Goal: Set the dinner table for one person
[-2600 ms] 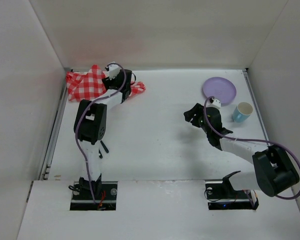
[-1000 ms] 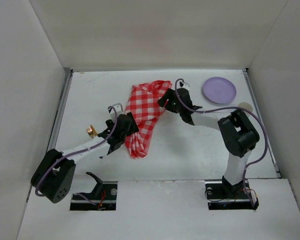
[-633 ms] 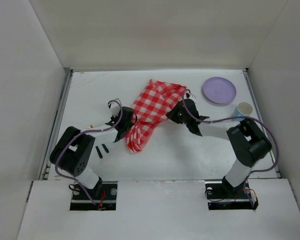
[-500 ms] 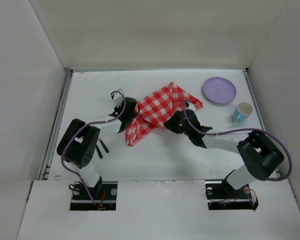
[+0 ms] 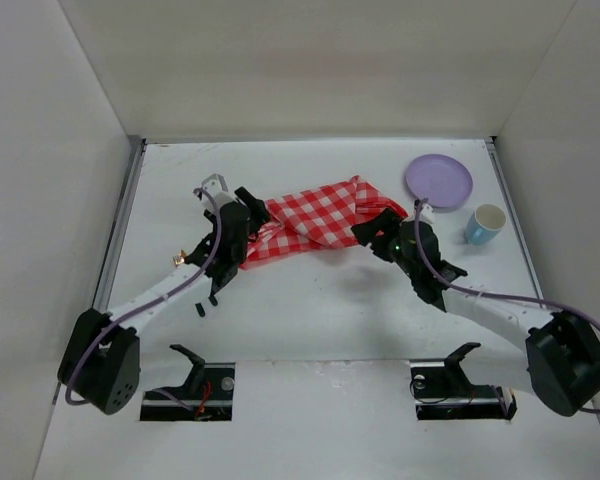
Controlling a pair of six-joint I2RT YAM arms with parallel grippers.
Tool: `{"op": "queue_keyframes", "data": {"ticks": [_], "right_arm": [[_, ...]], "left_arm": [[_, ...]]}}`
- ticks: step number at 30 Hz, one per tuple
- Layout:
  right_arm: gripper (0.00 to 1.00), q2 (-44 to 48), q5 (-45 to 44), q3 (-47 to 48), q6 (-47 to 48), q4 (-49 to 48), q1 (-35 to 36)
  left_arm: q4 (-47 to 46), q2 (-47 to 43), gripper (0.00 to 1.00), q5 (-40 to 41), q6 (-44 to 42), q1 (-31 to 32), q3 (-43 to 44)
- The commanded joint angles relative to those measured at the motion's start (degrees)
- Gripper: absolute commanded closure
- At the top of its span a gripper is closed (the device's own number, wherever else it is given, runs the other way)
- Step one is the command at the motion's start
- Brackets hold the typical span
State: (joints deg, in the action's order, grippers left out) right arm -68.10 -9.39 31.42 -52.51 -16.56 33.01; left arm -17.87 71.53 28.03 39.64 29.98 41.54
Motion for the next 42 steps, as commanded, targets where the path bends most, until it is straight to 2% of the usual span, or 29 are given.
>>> {"op": "queue_keyframes", "data": {"ticks": [1,7,13,15,17,19,24,28,32,34,37,40,42], "right_arm": [[0.24,-0.63,-1.08,0.04,1.71,-0.40,-3.43],[0.18,-9.49,1.30,5.83,3.38,-0.76,-5.46],[0.18,-19.08,5.17,10.94,1.63,-3.30,-4.41],[0.31,-21.63,5.34,13.13,1.10,-3.92,-3.53],[0.51,-22.69,5.70,15.15,1.27,-3.31,-3.09],[0.63,-22.96,5.26,16.91,2.14,-2.78,-2.91],[0.78,-22.61,0.88,23.14,8.63,5.72,-1.86],[0.86,-23.22,-6.85,36.13,18.73,20.82,-0.46],[0.84,-32.68,-14.15,59.93,29.99,38.84,6.47],[0.81,-36.66,-17.06,65.25,30.02,41.86,8.68],[0.66,-36.41,-14.62,59.75,25.72,35.92,8.95],[0.42,-32.47,-10.13,50.53,21.41,28.53,7.11],[0.34,-28.17,-9.51,44.99,20.26,25.10,6.49]], "left_arm": [[0.99,-3.14,0.43,1.42,3.33,3.89,-4.88],[0.03,2.12,0.34,-4.64,7.73,9.44,-4.71],[-7.96,8.18,0.28,-9.48,11.08,12.25,-4.45],[-10.25,9.85,0.28,-9.23,10.81,12.69,-4.71],[-11.83,11.78,0.28,-9.05,11.16,11.91,-4.97],[-13.33,14.77,0.28,-8.78,11.16,9.71,-4.63],[-16.84,24.34,0.28,-10.27,11.08,3.39,1.34],[-16.94,28.75,0.30,-14.04,12.83,-0.83,5.65],[-17.38,25.78,0.35,-15.38,14.50,-2.16,3.30],[-17.38,22.54,0.35,-15.20,13.80,-1.46,0.49],[-17.46,15.95,0.35,-12.58,12.66,1.52,-5.92],[-16.50,10.40,0.35,-8.80,8.28,7.23,-10.07],[-15.01,7.67,0.35,-5.29,4.41,11.53,-11.04]]}}
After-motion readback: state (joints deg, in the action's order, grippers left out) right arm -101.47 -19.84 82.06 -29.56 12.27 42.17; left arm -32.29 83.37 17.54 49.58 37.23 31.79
